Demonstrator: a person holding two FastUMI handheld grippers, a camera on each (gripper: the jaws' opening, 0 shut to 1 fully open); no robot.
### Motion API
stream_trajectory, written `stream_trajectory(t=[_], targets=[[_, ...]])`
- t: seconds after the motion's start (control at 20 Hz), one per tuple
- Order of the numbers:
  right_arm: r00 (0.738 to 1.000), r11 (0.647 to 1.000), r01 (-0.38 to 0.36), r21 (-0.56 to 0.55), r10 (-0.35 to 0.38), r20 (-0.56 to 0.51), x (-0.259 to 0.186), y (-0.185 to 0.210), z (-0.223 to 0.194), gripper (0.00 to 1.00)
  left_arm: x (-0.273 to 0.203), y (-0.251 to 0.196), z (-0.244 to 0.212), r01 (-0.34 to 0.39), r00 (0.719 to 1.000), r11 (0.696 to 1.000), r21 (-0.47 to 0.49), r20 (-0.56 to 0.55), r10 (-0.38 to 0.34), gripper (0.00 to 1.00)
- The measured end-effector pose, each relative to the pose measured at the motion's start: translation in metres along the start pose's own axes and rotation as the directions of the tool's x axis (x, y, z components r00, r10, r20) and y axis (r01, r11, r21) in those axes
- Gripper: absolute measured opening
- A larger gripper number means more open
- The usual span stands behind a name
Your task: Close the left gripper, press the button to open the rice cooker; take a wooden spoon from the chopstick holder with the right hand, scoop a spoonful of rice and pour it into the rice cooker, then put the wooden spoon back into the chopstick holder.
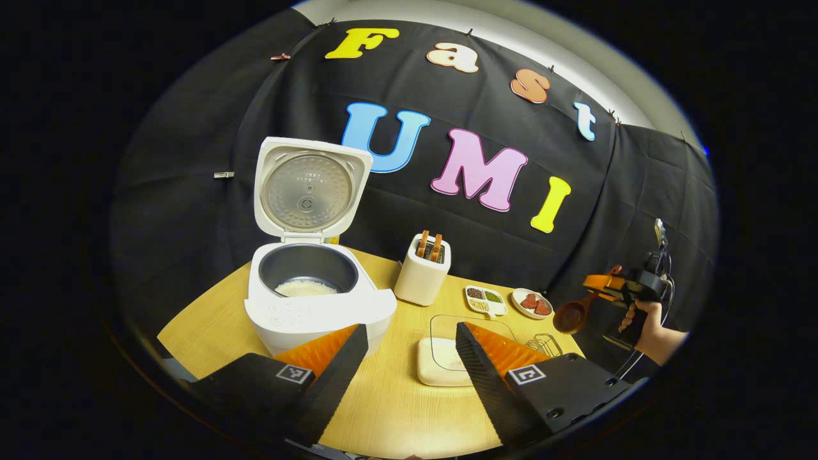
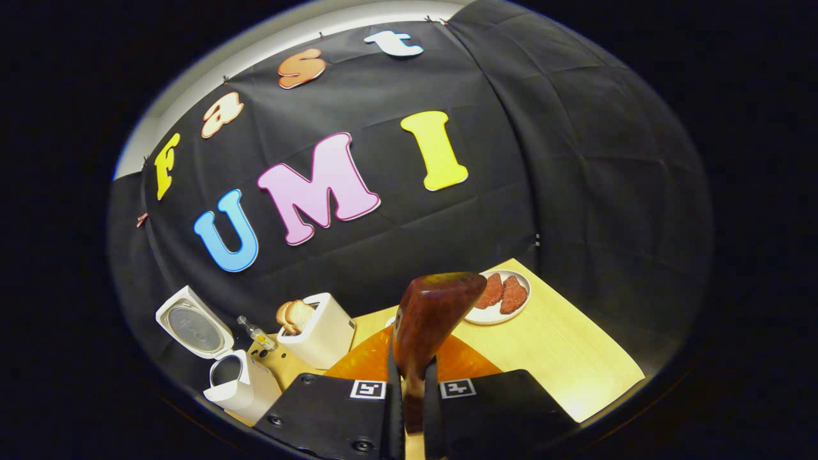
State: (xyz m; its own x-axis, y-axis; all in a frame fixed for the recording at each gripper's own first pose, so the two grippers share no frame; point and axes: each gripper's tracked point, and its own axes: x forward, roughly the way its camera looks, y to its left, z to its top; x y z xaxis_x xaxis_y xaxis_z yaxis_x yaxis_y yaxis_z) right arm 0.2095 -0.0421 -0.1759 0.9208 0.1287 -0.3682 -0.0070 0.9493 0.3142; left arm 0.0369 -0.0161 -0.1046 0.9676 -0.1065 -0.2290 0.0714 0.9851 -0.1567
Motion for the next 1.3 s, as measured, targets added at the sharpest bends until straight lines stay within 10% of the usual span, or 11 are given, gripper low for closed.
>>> stream_trajectory(t=[1.0, 1.05, 1.1, 1.2, 1.3], targets=[[0.97, 0.999, 0.036, -0.017, -0.039, -0.241, 0.05, -0.061, -0.112, 0.16, 0.002, -0.016, 0.025, -0.227, 0.972, 0.973, 0.037, 0.062, 0.224, 0.96], [0.973, 0.999, 0.04, -0.024, -0.044, -0.227, 0.045, -0.062, -0.106, 0.48, 0.001, -0.014, 0.027, -0.223, 0.973, 0.974, 0.033, 0.067, 0.221, 0.96], [0.977, 0.999, 0.037, -0.036, -0.044, -0.207, 0.039, -0.061, -0.101, 0.49, 0.0, -0.011, 0.032, -0.222, 0.973, 0.975, 0.033, 0.072, 0.219, 0.96], [0.987, 0.995, 0.04, -0.087, -0.053, -0.151, 0.026, -0.06, -0.087, 1.0, 0.001, 0.001, 0.046, -0.227, 0.971, 0.973, 0.046, 0.09, 0.222, 0.96], [0.993, 0.986, 0.054, -0.155, -0.069, -0.096, 0.007, -0.06, -0.072, 0.99, 0.002, 0.019, 0.063, -0.262, 0.961, 0.96, 0.096, 0.115, 0.251, 0.95]])
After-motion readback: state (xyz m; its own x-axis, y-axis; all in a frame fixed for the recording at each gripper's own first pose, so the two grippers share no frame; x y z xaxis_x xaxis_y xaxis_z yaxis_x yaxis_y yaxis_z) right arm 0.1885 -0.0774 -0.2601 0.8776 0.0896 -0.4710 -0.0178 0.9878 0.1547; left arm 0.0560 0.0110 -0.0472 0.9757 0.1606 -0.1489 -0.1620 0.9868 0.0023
